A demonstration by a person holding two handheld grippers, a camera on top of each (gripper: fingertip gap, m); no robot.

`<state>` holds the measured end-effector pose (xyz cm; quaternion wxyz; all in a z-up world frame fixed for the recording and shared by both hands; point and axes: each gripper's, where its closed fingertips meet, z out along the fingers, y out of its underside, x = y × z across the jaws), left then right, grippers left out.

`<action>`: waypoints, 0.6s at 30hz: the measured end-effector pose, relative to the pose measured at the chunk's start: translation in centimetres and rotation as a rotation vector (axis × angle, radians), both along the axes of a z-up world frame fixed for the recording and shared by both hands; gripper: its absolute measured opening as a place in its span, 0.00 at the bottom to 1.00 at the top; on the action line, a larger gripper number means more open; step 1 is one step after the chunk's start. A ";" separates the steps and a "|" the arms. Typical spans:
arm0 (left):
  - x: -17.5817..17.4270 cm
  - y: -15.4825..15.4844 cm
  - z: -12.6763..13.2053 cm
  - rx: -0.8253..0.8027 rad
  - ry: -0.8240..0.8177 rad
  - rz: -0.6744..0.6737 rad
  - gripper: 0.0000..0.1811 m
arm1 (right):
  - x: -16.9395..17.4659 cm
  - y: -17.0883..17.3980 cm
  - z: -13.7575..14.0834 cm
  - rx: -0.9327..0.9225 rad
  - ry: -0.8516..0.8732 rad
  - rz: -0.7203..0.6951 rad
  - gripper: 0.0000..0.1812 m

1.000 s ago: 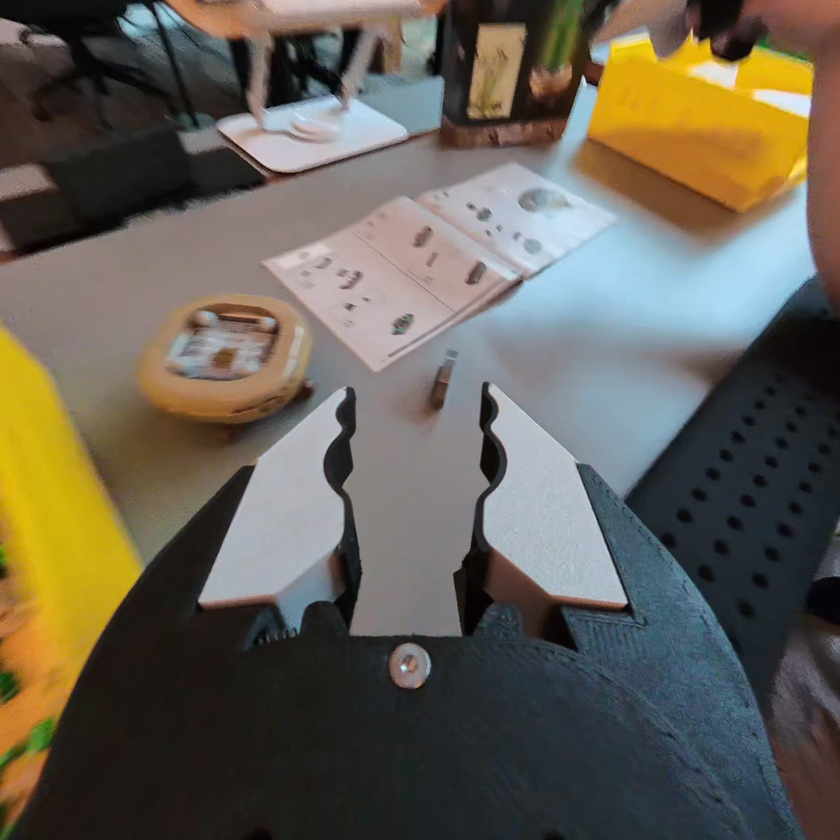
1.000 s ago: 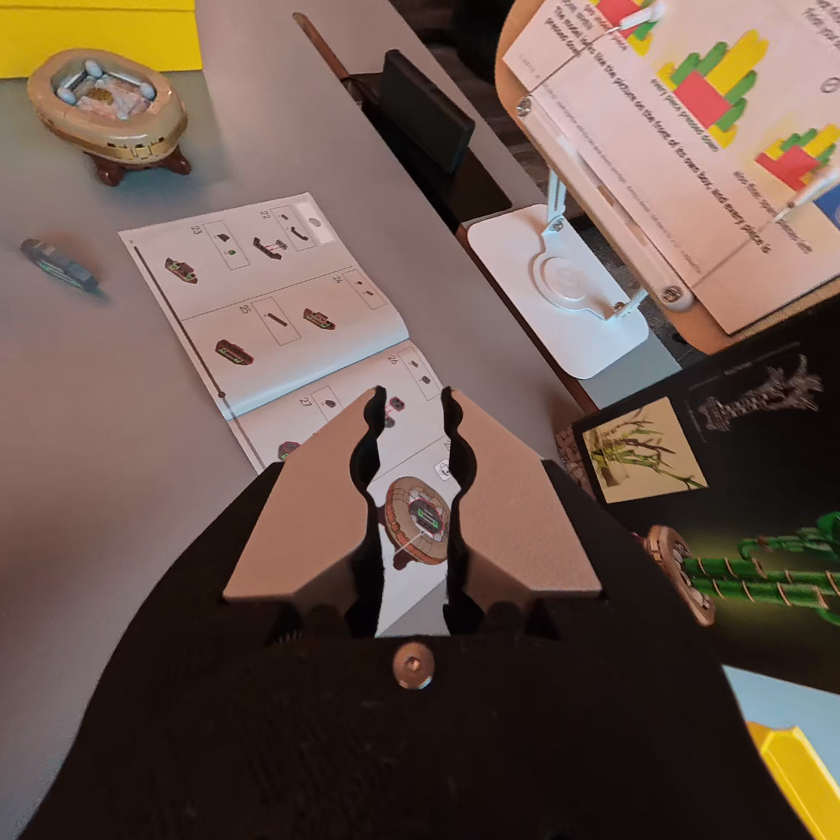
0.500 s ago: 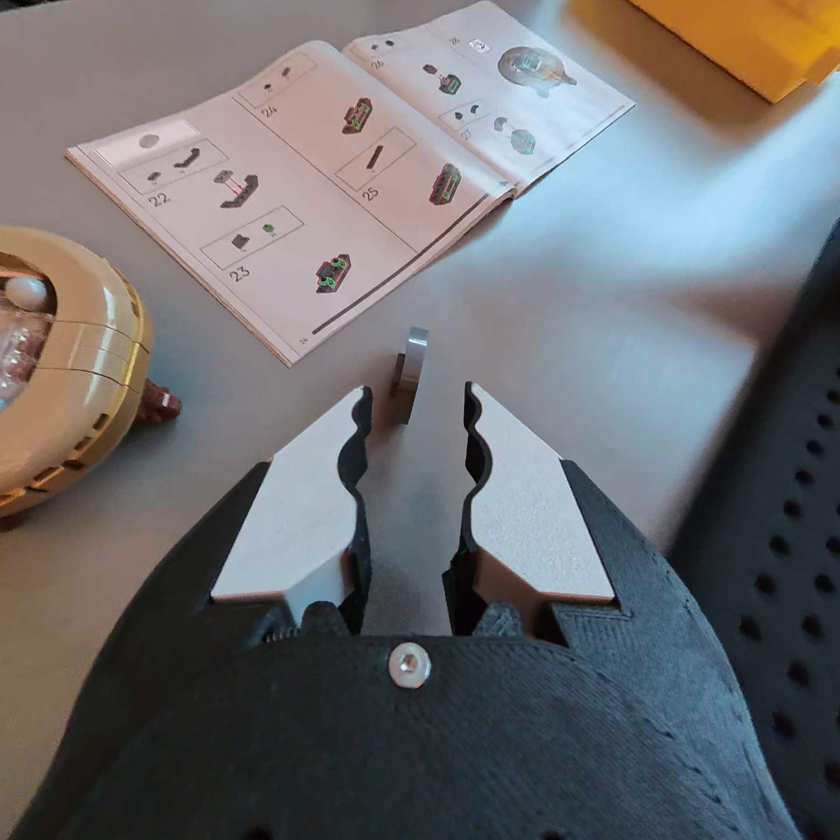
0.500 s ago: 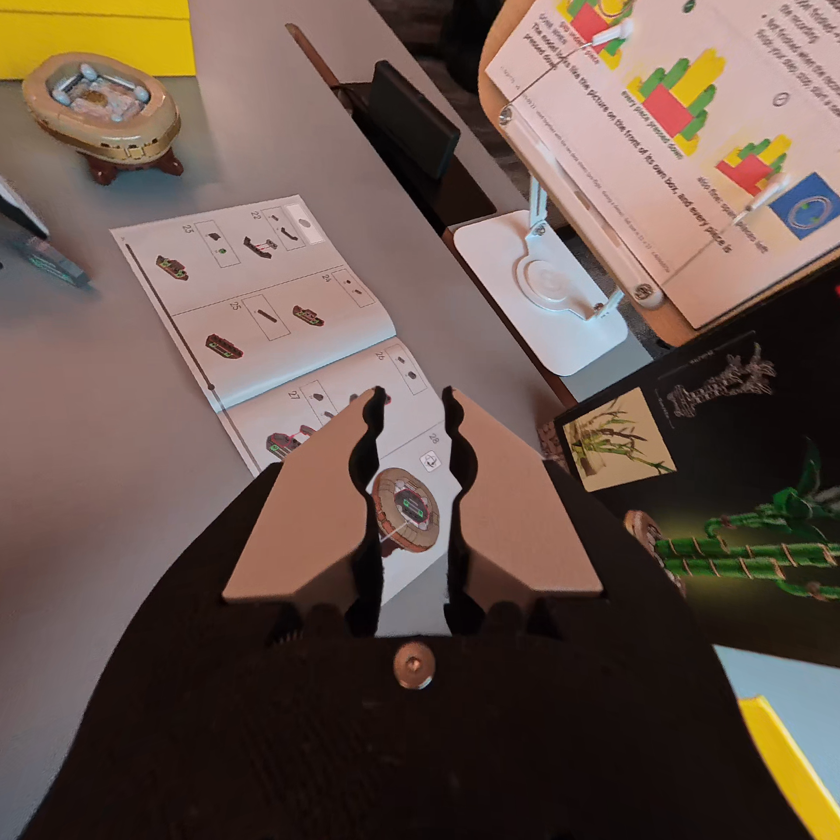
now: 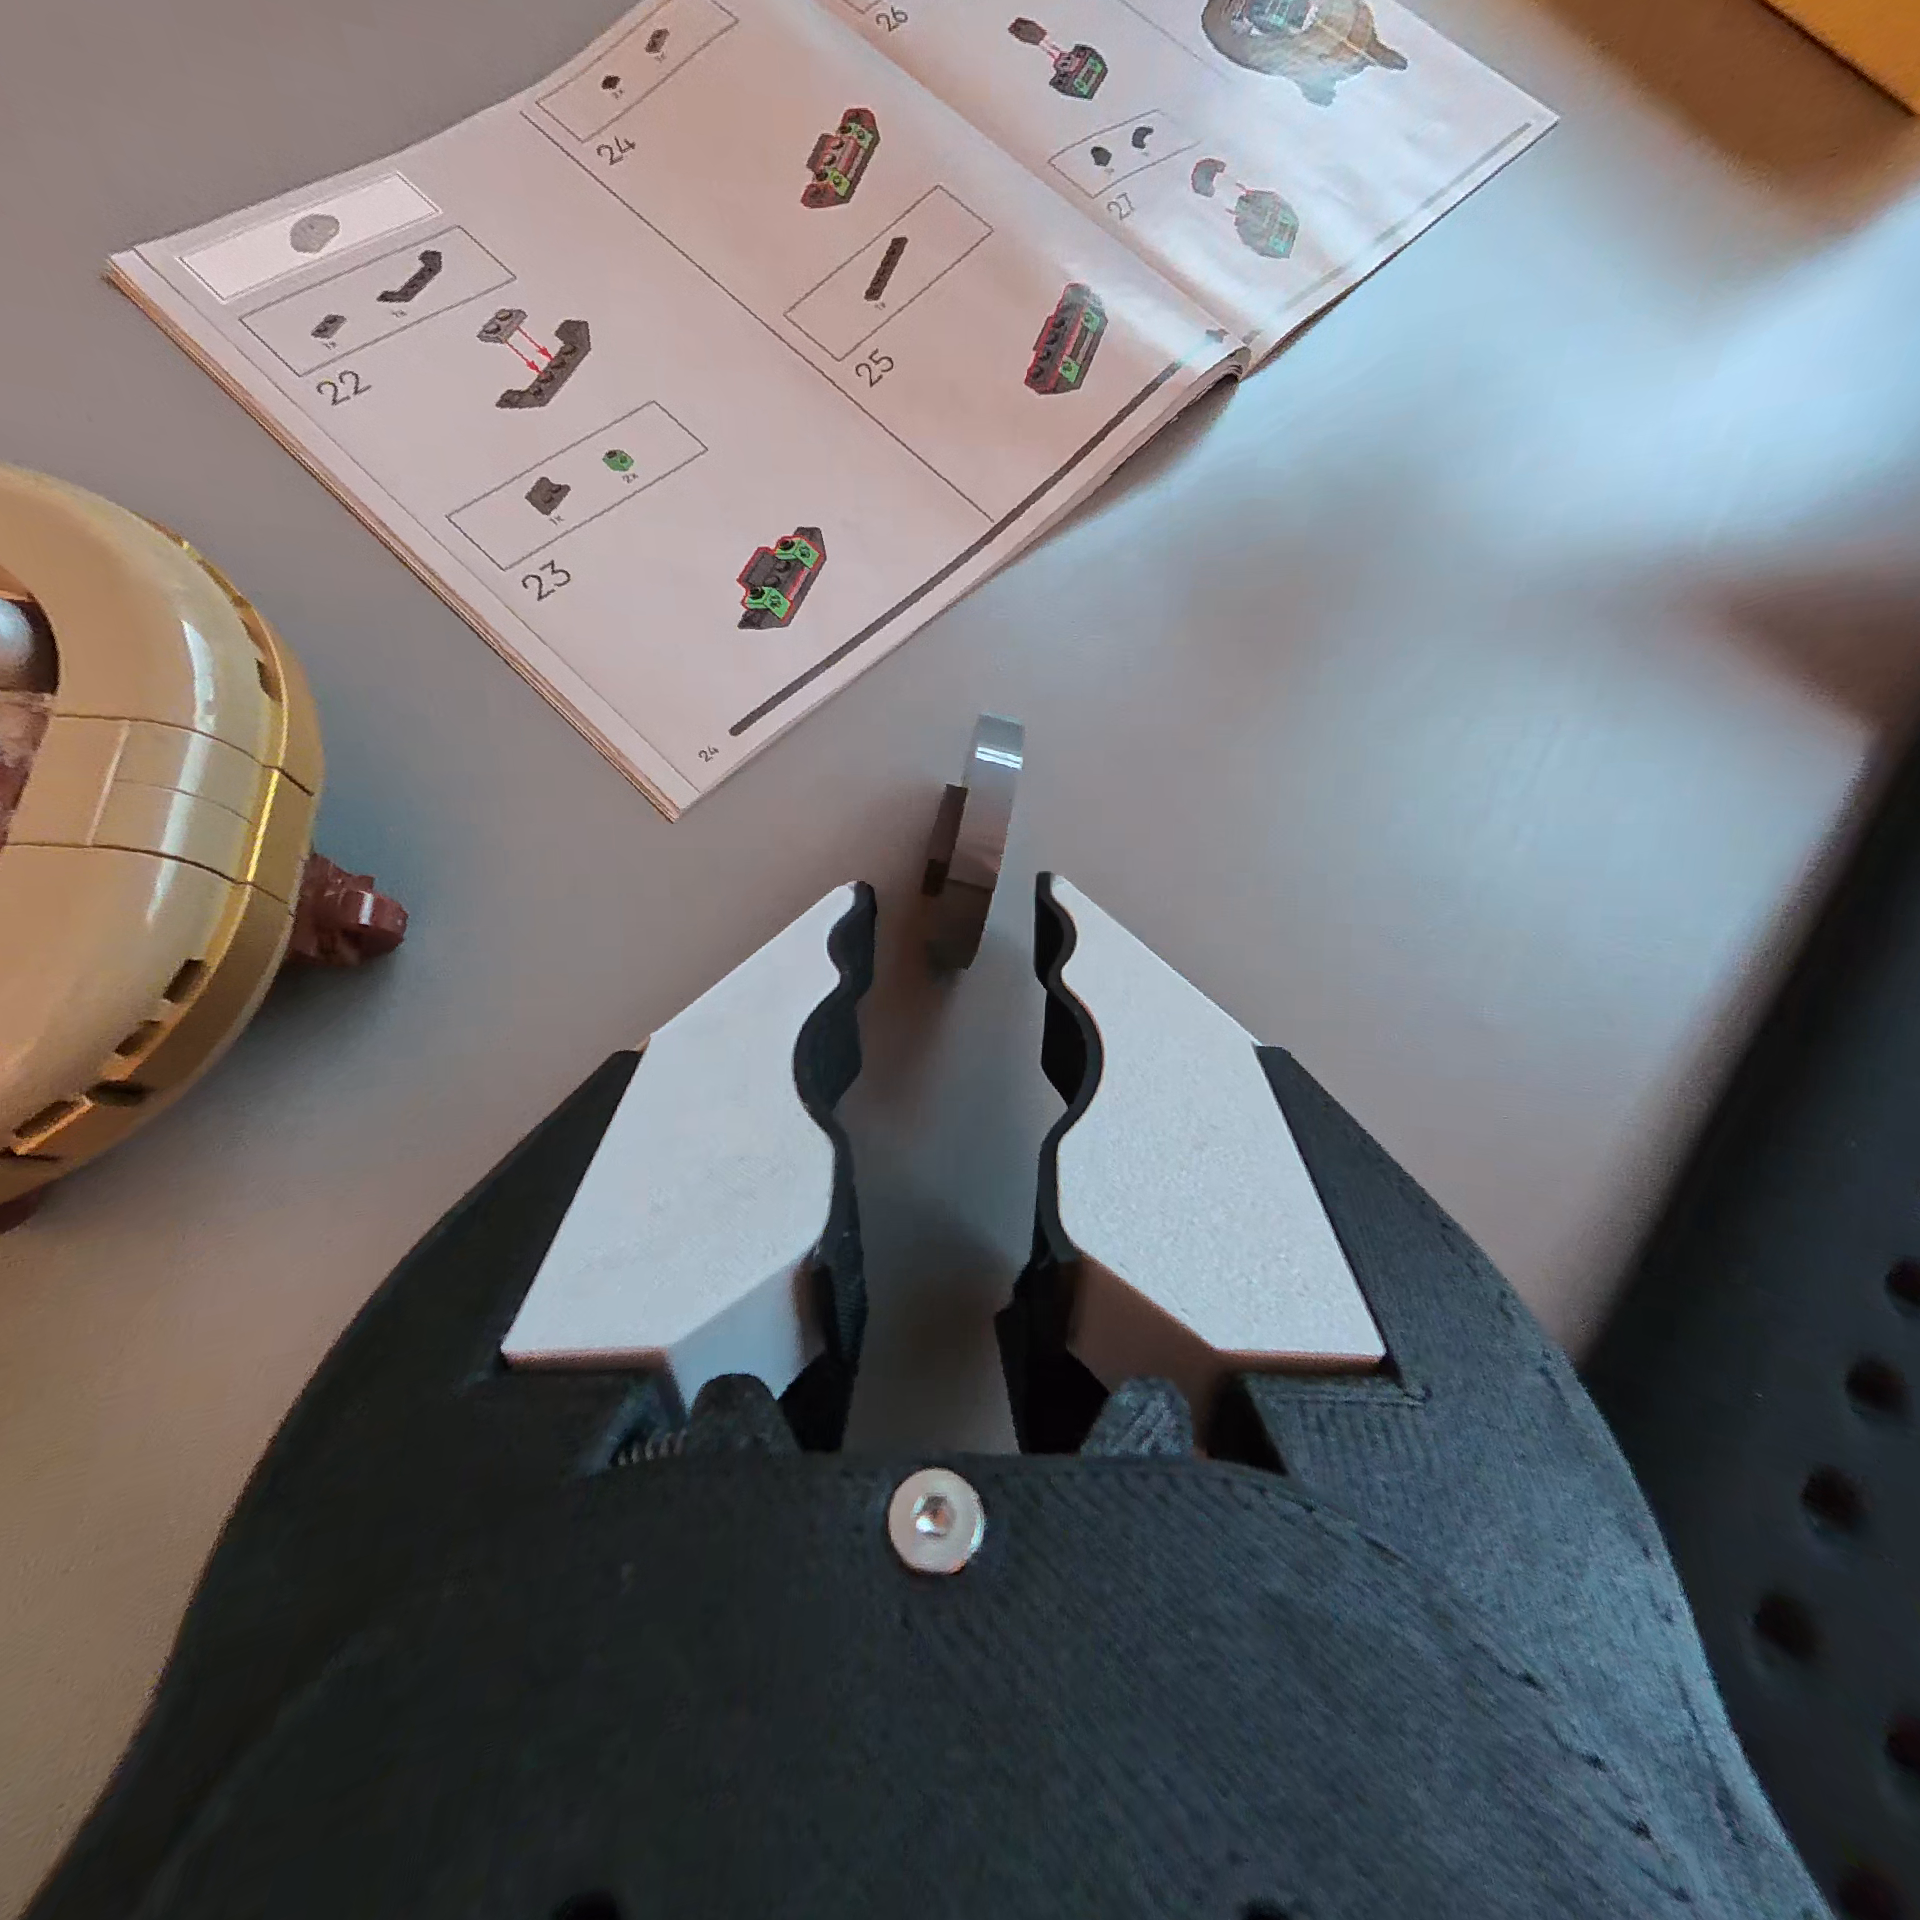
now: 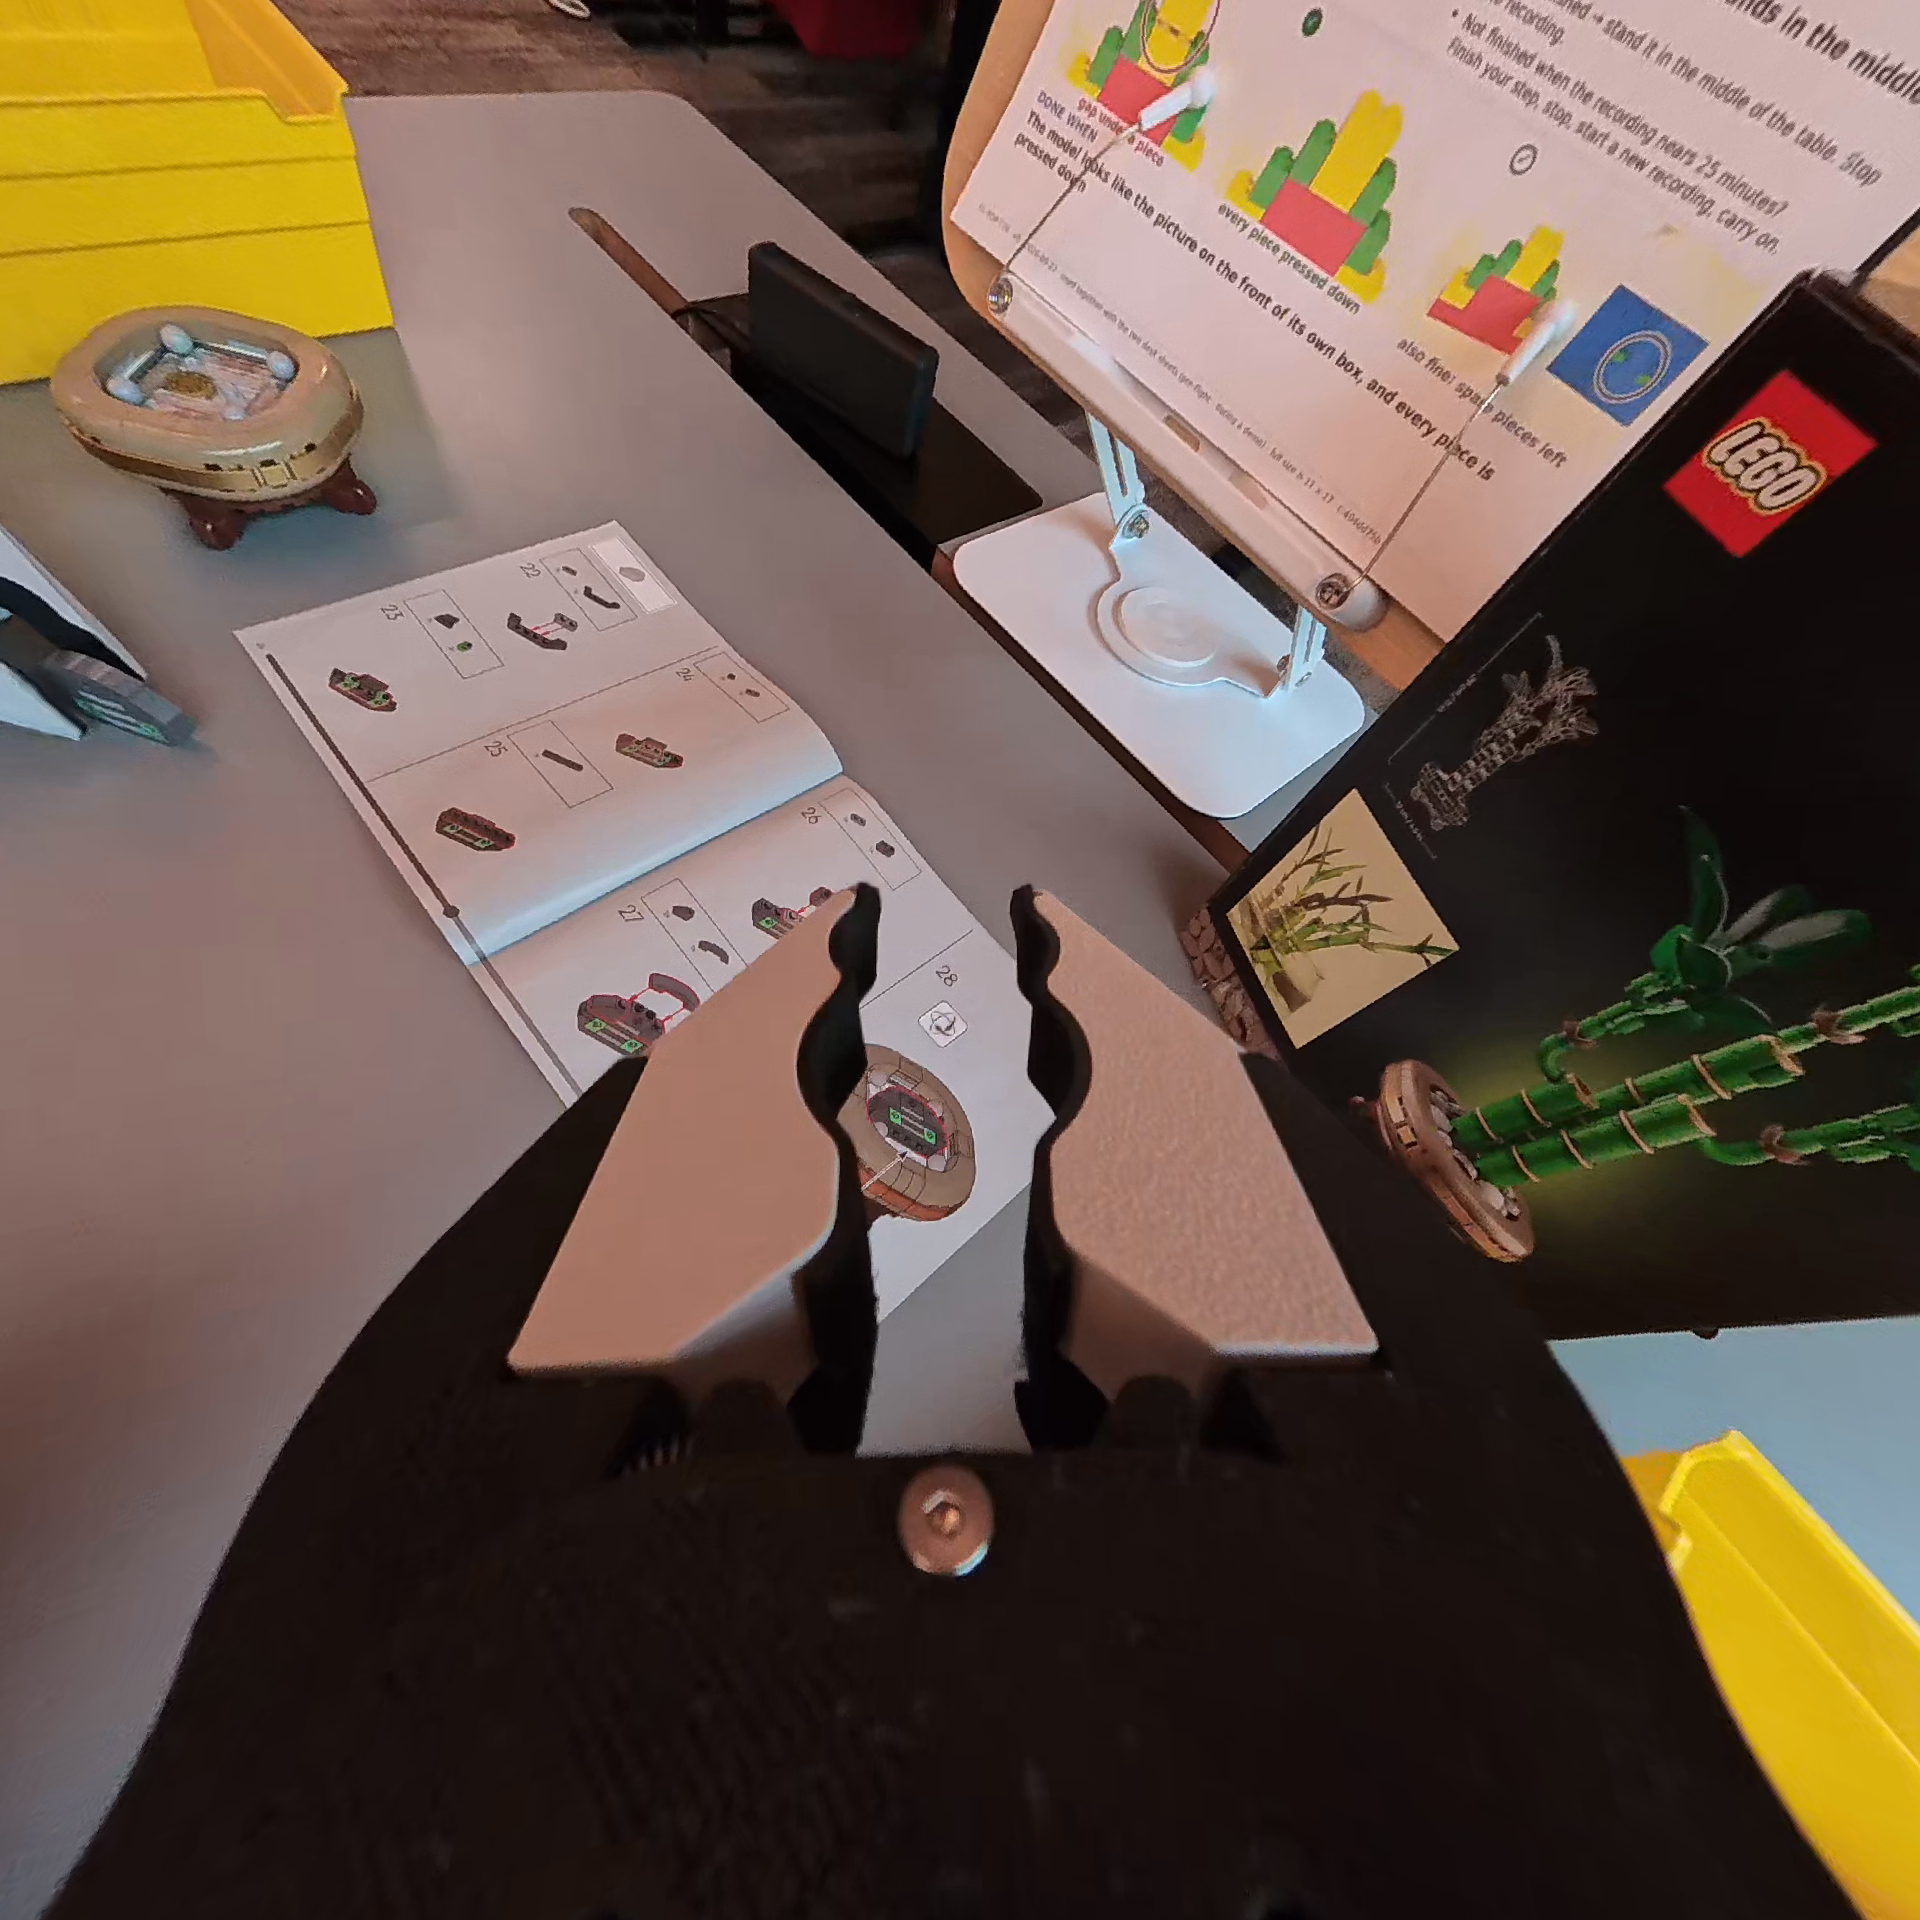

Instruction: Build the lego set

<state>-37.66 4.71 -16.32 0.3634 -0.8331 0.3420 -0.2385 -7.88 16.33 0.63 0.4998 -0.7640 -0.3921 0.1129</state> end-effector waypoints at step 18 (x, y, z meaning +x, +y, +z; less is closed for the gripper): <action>0.6 -1.4 1.0 -0.107 -0.153 -0.062 0.03 | -2.1 0.2 -0.9 -0.024 -0.034 0.055 0.14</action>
